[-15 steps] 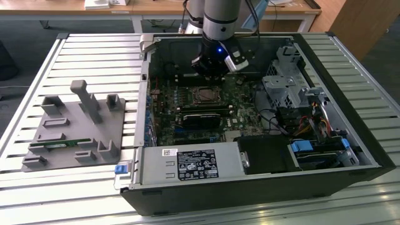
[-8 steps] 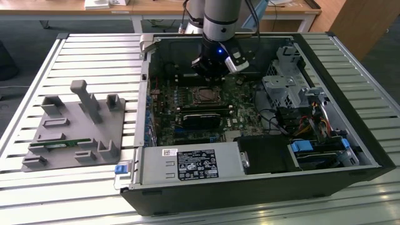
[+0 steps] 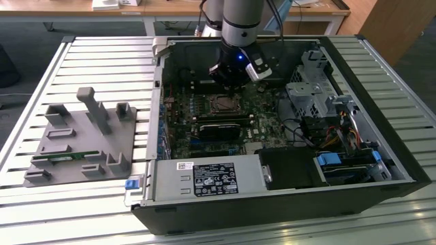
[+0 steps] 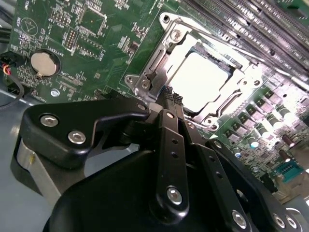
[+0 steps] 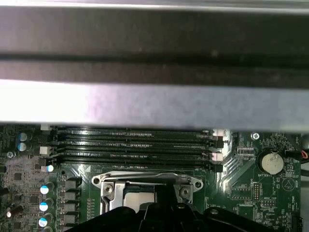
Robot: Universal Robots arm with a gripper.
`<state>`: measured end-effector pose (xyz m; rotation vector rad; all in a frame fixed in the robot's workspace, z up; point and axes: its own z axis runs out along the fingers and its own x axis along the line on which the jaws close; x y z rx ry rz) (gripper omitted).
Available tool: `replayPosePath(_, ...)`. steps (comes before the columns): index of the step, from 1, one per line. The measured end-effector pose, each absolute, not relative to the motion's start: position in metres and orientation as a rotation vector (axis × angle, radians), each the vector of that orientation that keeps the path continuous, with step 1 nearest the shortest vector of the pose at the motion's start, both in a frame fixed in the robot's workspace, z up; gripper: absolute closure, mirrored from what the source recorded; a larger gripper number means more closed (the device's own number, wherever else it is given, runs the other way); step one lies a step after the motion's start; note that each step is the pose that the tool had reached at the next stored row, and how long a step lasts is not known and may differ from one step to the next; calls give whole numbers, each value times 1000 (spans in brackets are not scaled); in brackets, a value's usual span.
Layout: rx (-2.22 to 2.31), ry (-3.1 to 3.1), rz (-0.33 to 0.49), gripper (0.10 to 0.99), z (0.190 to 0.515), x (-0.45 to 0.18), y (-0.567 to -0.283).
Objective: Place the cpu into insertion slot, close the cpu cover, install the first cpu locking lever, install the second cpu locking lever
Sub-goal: 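Install the second cpu locking lever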
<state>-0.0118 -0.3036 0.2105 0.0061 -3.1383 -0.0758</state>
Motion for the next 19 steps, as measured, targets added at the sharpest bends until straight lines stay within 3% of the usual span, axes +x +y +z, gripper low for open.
replayPosePath(19,6,-3138,-74,980,218,-12,-314)
